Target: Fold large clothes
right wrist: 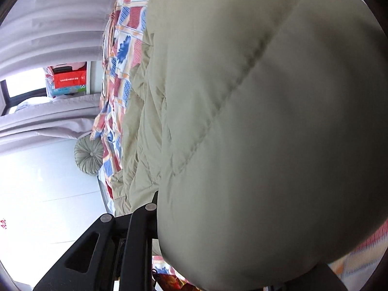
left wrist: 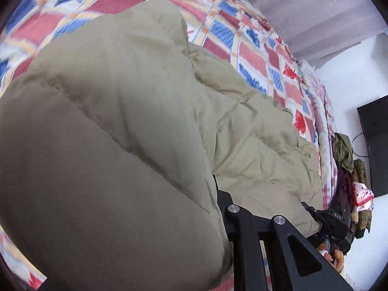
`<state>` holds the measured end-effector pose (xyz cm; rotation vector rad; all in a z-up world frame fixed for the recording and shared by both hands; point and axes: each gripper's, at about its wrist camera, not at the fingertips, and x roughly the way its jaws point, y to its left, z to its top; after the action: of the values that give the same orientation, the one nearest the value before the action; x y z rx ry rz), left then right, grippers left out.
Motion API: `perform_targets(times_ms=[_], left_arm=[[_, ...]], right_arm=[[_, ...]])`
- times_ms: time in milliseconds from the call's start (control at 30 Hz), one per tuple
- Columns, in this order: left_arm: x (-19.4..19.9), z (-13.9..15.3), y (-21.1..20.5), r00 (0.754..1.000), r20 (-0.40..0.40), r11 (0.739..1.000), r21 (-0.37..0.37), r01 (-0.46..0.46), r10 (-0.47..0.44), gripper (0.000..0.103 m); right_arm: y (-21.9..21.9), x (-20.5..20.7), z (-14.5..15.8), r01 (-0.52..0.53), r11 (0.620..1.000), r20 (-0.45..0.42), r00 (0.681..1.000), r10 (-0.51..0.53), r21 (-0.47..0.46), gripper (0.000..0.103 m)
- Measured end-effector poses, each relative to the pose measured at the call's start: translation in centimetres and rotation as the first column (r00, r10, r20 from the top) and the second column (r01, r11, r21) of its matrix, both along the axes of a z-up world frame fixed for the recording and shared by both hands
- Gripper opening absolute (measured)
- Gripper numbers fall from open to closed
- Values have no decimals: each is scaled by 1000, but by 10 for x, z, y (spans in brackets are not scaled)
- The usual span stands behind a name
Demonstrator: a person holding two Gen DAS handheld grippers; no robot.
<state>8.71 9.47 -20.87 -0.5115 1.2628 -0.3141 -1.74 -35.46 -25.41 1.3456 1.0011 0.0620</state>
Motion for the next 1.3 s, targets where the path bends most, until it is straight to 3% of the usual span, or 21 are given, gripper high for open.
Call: perform_targets(times_ms=[200,333,500,667,767,900,933,1000,1067,1100,1200,1300], left_arm=[[-60,-28,22,995,-99,1000,24,15,-13,26],[-76,-39,34,990,-138,995,99,-11,25,60],[-86,-29,44,988,-152,988,147,44,-22,61],[-99,6,60,987,-146,973,206,103,-74,60],[-106,28,69,985,-130,968,212,135,-109,60],[-109,62,73,987,-36,944,285,163,-159,60],[-107,71,73,986,-4,939,303,162,-169,55],[-96,86,71,985,33,937,315,152,-171,51],[-81,96,66,985,69,950,281,134,-159,51],[-71,97,59,984,85,956,263,132,-159,51],[-38,90,23,973,112,959,222,174,-203,51],[-8,72,-31,951,129,951,168,258,-281,51]], right_arm=[[16,-58,-19,24,999,-84,996,-20,45,23],[15,-64,-29,31,999,-120,992,-27,30,27],[17,-49,-18,8,999,-168,986,-15,-42,38],[23,-49,3,-40,990,-254,967,4,-137,58],[28,-51,24,-85,971,-295,955,16,-224,61],[34,-56,53,-132,931,-324,946,16,-341,62],[34,-68,56,-133,923,-319,948,12,-361,62],[43,-53,78,-135,903,-291,957,11,-408,60],[37,-76,91,-153,879,-257,966,36,-452,39],[40,-68,100,-176,861,-245,968,62,-477,36],[46,-41,114,-223,815,-188,972,142,-535,31],[58,-20,105,-263,785,-159,965,209,-561,30]])
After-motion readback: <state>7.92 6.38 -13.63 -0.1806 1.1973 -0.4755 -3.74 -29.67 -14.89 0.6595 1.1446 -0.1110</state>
